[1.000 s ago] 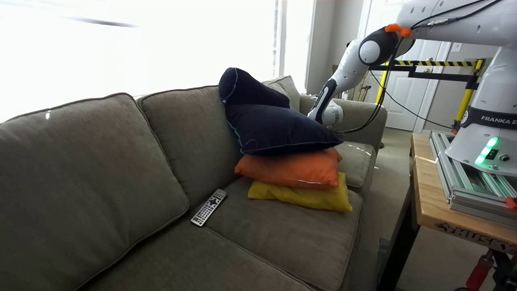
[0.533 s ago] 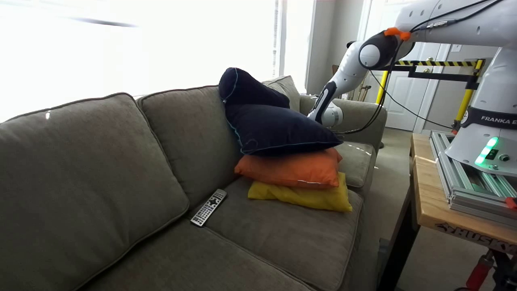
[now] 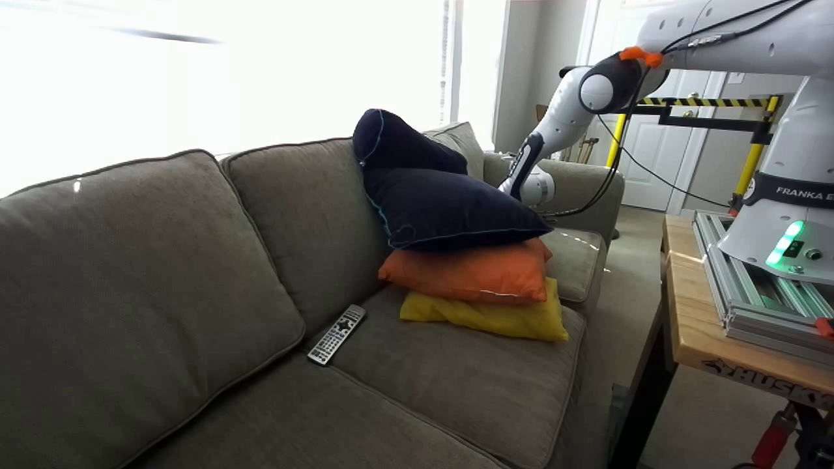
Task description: Put the black remote control on the dark blue pillow.
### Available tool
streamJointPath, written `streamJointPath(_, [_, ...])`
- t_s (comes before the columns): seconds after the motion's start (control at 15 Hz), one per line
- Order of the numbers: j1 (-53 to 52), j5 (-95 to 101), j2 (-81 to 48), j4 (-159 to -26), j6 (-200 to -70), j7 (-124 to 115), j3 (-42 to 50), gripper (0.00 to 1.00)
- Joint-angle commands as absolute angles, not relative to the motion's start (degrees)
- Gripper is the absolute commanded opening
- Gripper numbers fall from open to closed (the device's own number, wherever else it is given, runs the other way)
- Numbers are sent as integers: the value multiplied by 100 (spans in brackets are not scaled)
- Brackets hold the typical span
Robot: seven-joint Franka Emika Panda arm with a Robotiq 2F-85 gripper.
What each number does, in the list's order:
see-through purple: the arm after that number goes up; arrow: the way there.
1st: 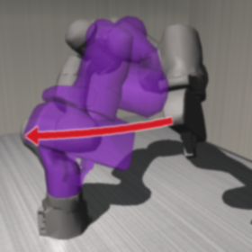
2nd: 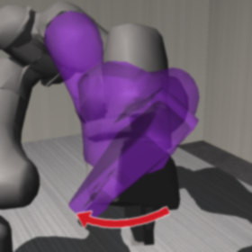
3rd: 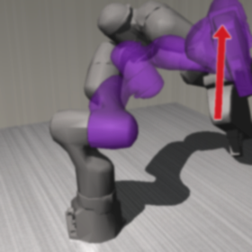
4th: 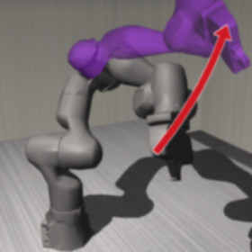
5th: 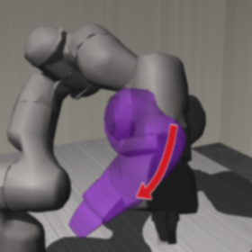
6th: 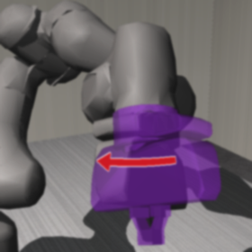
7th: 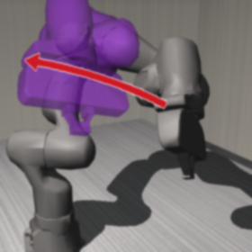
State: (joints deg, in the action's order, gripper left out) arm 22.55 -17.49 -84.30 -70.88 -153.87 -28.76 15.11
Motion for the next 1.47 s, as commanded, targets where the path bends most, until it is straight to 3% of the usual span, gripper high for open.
streamJointPath(0.0, [2271, -1727, -8673, -6725, -15253, -2901, 1571, 44])
streamJointPath(0.13, [2271, -1726, -8705, -6671, -15252, -2907, 1570, 34])
streamJointPath(0.27, [2270, -1717, -8655, -6736, -15280, -2901, 1562, 32])
streamJointPath(0.8, [2208, -1684, -7898, -7277, -15465, -2506, 1495, 32])
streamJointPath(1.4, [1789, -1424, -6722, -8038, -14902, -1939, 2087, 32])
